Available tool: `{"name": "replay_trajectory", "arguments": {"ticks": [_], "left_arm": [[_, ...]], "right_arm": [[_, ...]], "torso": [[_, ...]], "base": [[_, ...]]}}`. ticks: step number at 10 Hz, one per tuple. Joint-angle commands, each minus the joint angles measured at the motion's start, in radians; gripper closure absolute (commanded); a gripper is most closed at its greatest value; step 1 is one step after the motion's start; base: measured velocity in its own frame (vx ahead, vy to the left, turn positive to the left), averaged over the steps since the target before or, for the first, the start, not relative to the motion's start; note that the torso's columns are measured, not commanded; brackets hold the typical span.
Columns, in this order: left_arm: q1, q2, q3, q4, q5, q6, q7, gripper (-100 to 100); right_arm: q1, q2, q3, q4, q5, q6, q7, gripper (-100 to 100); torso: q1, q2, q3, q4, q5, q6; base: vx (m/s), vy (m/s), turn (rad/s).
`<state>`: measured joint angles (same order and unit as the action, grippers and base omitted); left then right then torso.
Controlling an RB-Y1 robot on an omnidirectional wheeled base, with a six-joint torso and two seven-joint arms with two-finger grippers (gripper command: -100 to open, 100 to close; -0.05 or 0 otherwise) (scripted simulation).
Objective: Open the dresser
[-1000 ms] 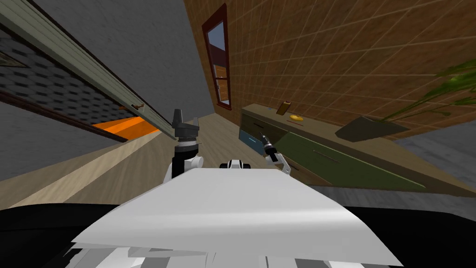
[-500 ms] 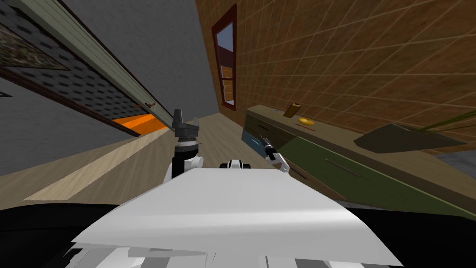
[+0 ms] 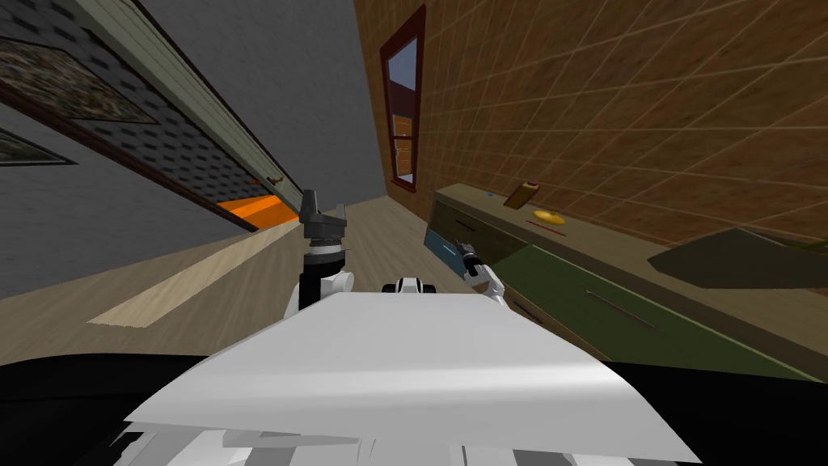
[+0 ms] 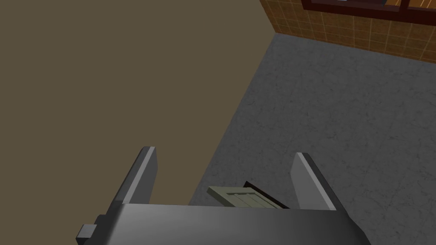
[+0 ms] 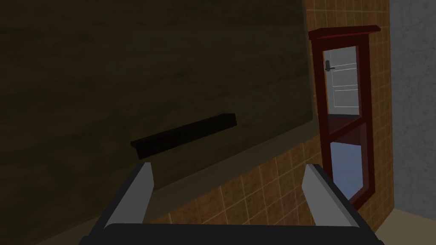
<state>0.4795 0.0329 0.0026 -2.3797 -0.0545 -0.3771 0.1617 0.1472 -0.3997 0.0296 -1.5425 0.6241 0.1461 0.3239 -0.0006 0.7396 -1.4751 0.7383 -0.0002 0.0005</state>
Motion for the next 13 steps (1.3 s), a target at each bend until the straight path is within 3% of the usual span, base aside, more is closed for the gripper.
{"name": "replay_trajectory", "arguments": {"ticks": [1,2,3,6,7,8,13], "left_arm": [[0.000,0.000,0.000,0.000,0.000,0.000,0.000,0],[0.000,0.000,0.000,0.000,0.000,0.000,0.000,0],[0.000,0.000,0.000,0.000,0.000,0.000,0.000,0],[0.000,0.000,0.000,0.000,0.000,0.000,0.000,0],[0.000,0.000,0.000,0.000,0.000,0.000,0.000,0],[0.000,0.000,0.000,0.000,0.000,0.000,0.000,0],[0.000,0.000,0.000,0.000,0.000,0.000,0.000,0]], "right_arm": [[-0.022,-0.012,-0.001,0.062,0.051,0.048,0.026,-100],[-0.043,-0.026,0.001,0.097,0.088,0.096,0.047,-100],[-0.043,-0.026,0.001,0.117,0.098,0.098,0.047,-100],[-0.084,-0.049,0.008,0.205,0.186,0.190,0.083,-100],[-0.084,-0.049,0.008,0.226,0.192,0.195,0.083,-100],[-0.103,-0.060,0.012,0.270,0.230,0.232,0.099,-100],[-0.141,-0.079,0.023,0.386,0.329,0.332,0.124,-100]], "torso": [[0.001,-0.001,-0.001,0.000,0.000,-0.001],[0.001,-0.002,-0.001,-0.001,0.000,0.000],[0.001,-0.003,-0.002,-0.001,0.000,-0.001],[0.000,-0.001,-0.001,0.000,0.000,0.000],[0.001,-0.001,-0.001,0.000,0.000,-0.001],[0.000,-0.001,-0.001,0.000,0.000,0.000],[0.001,-0.002,-0.001,0.000,0.000,-0.001]], "base": [[0.041,0.015,0.100],[0.052,0.021,0.121],[0.041,0.019,0.089],[0.042,0.018,0.125],[0.040,0.015,0.089],[0.042,0.017,0.138],[0.036,0.017,0.080]]}}
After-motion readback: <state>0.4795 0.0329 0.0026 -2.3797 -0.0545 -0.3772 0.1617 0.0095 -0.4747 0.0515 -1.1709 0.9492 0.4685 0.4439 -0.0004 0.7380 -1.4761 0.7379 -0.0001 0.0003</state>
